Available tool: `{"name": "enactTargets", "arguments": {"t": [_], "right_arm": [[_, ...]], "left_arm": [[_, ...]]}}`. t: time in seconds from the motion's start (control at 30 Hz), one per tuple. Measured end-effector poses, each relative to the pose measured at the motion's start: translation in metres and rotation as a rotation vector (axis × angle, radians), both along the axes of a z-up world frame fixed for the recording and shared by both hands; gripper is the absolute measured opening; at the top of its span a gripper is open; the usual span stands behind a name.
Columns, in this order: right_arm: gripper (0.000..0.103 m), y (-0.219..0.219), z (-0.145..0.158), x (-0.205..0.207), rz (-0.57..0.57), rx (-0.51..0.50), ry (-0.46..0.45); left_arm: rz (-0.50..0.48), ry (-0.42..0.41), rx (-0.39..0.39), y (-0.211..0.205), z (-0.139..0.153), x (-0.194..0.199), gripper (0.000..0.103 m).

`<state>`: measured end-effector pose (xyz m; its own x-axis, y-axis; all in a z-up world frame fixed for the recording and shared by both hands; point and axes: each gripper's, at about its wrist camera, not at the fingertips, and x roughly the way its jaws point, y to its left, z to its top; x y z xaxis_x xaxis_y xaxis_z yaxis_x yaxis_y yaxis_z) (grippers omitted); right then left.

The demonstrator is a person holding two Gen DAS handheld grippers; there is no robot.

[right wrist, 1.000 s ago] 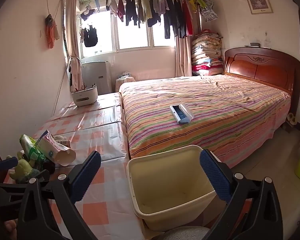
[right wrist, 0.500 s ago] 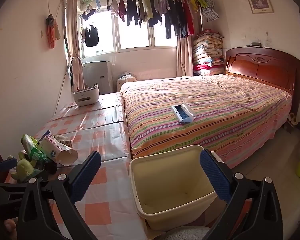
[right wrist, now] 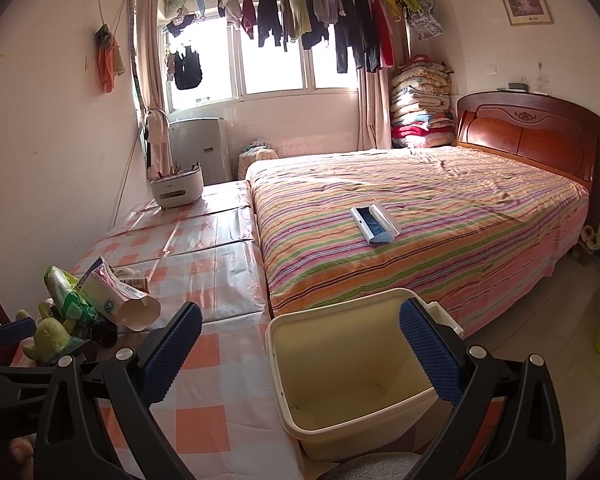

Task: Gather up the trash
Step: 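Move both tools toward the pile of trash on the checkered table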

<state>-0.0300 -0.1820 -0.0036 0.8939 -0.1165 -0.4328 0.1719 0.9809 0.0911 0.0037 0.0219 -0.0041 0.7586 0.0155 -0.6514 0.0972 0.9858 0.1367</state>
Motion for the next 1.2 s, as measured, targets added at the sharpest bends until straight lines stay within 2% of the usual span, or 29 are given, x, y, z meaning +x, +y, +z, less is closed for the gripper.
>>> {"name": "enactTargets", "arguments": {"t": [1.2], "right_arm": [[0.097,0.008,-0.006,0.006,0.034,0.003,0.012]], "left_arm": [[0.053,0.014,-0.020,0.024,-0.005,0.004,0.097]]}}
